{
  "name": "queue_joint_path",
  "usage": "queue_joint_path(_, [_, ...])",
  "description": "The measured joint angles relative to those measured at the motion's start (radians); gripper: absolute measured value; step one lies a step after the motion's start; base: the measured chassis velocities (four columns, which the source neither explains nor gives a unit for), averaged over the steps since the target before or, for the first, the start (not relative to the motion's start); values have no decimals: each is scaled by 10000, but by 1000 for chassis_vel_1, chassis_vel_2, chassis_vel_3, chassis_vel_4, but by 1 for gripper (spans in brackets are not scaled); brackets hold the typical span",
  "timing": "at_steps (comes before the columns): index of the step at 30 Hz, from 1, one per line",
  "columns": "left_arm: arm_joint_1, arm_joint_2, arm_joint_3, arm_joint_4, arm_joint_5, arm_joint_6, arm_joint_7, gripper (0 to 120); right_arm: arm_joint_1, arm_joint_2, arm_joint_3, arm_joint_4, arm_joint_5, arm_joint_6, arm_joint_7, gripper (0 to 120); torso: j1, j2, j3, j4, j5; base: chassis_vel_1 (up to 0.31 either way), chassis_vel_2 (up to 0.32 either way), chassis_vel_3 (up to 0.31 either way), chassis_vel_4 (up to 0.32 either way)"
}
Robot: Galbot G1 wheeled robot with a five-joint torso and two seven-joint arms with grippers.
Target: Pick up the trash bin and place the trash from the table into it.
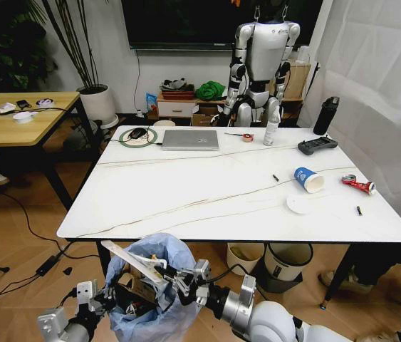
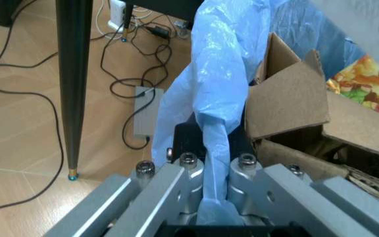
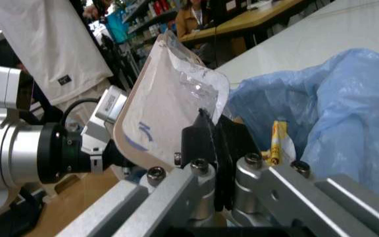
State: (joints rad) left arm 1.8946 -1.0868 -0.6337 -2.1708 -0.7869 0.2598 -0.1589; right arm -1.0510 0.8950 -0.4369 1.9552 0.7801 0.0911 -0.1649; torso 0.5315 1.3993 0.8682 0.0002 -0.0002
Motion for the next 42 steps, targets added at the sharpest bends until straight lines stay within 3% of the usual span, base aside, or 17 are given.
queue_joint_path(31, [-151, 111, 48, 72, -203, 39, -53, 0, -546, -134, 299, -156, -921, 85, 81, 1, 1, -2, -1, 0, 2, 0, 0, 0, 0])
queue_joint_path(42, [-117, 131, 63, 159, -155, 50, -50, 0, -833, -231, 650, 135, -1090, 241, 79, 43, 1, -2, -1, 0, 3, 0, 0, 0, 0])
